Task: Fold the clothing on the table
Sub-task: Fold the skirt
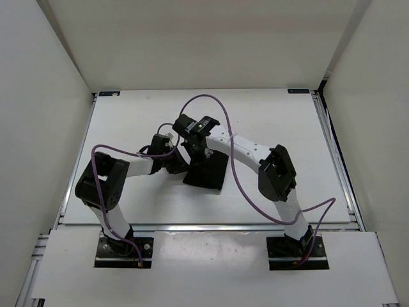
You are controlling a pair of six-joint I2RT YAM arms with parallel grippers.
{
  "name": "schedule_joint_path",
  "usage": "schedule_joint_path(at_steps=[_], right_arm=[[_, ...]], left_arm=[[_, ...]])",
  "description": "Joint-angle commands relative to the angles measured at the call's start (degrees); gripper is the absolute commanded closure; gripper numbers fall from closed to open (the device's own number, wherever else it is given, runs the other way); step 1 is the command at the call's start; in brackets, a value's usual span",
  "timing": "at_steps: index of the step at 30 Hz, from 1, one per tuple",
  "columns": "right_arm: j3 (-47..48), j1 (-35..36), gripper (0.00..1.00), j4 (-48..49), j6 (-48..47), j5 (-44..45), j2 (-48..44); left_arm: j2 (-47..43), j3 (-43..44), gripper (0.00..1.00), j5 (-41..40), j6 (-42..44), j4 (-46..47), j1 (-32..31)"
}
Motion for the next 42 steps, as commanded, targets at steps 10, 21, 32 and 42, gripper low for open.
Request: schedule_joint_path(at_steps=[10,21,32,42], right_arm=[[5.96,-0.32,0.99,2.87,-0.86,-4.89,5.49],[5.97,-1.2,0.79,5.24,-0.77,-13.31,8.83],[2.46,-3.92,0.54,13.68,0.89,-24.84,-4.43],[-33.9,-15.42,1.0,28.35,10.55,-25.73,-27.44]], left_arm=[[-0.96,-1.14,0.76,0.7,0.57,-1.07,1.69],[-0.34,-0.26,0.77,0.8,2.06,-2.3,1.87],[-2.27,2.28,0.76,2.03,5.57,-6.95,7.67],[-12.9,11.43,0.81,12.03,7.08,-14.53,8.57]])
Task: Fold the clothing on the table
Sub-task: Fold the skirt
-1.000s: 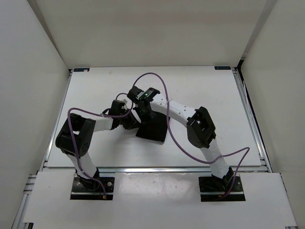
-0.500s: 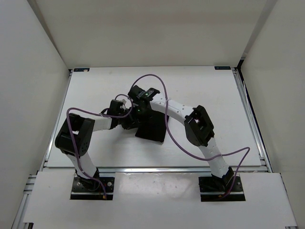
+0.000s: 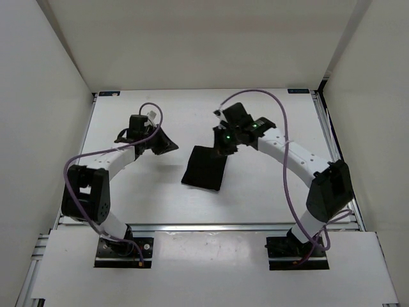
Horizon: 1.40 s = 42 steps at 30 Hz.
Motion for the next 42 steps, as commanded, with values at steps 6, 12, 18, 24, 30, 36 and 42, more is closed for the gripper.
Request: schedule_joint_path(at_steps=[6,12,18,24,30,36,42], right_arm=[[-20.91,-11.7,1.0,8.42,6.2,-1.88,-12.58],[-24.44,-15.85,1.0,8.42,6.72,-1.71,-18.64],[-27.69,-18.14,1.0,8.51,6.64,-2.14,-22.17],[-26.82,-19.45,1.0,6.84,5.15,-2.67,-23.49],[-27.25,-23.31,0.68,5.51,3.57,-4.25,-27.96],[-37.7,-32.18,0.53,8.86,4.71,-7.5,-36.93],[-38.77,-36.86,0.53,6.84,3.13,-8.83,-36.94]], left_arm=[[-7.07,-6.51,1.0,9.9,-7.03,8.93,-14.31],[-3.9,-14.35,1.0,4.55,-5.64,11.85,-14.33],[1.27,-19.02,1.0,1.47,-4.32,13.16,-12.22],[6.3,-18.85,1.0,3.39,-5.98,15.88,-12.04],[-7.83,-12.62,0.97,4.45,-3.36,6.16,-10.47],[-20.23,-14.17,0.68,1.82,2.0,-5.54,-5.19],[-24.27,-19.45,0.01,-0.9,6.05,-10.56,-1.67]])
